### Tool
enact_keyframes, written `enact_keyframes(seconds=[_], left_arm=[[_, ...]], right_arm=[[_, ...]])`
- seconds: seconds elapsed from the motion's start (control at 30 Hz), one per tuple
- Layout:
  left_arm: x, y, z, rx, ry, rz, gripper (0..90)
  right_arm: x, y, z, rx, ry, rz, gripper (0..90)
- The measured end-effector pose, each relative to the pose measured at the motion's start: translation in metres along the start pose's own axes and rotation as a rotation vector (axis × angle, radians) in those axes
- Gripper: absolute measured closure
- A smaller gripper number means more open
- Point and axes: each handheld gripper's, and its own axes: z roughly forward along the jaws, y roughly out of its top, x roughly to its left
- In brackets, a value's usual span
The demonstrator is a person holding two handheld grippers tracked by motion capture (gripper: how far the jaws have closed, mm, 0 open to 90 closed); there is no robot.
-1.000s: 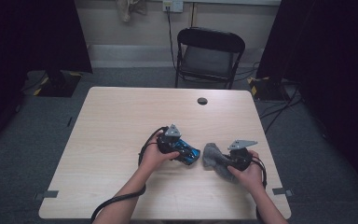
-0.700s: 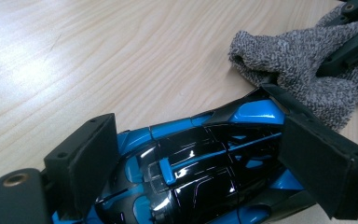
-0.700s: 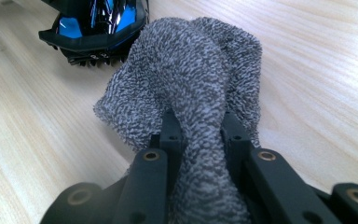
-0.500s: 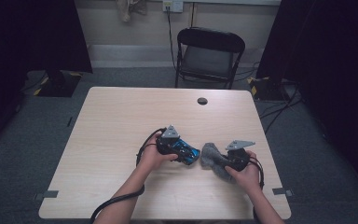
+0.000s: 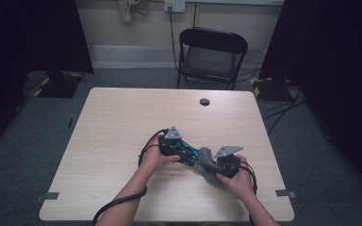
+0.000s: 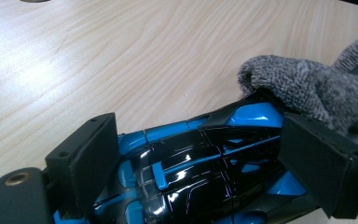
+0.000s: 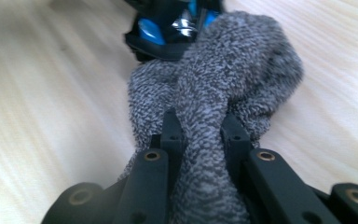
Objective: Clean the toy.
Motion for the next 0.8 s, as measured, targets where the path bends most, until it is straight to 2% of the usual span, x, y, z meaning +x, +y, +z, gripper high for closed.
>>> enact_keyframes(seconds=[0.47, 0.67, 0.8], left_arm=[[-0.001, 0.0, -0.001, 0.003, 0.002, 0.002, 13.3], [-0.001, 0.0, -0.001, 0.0, 0.004, 0.002, 13.4], [-0.001, 0.0, -0.001, 0.002, 0.003, 0.001, 13.4]], right_arm=[[0.019, 0.002, 0.003, 0.004, 0.08, -0.029, 76.1], [0.022, 0.002, -0.002, 0.002, 0.103, -0.026, 76.1], [0.016, 0.0, -0.009, -0.015, 0.106, -0.007, 76.0]])
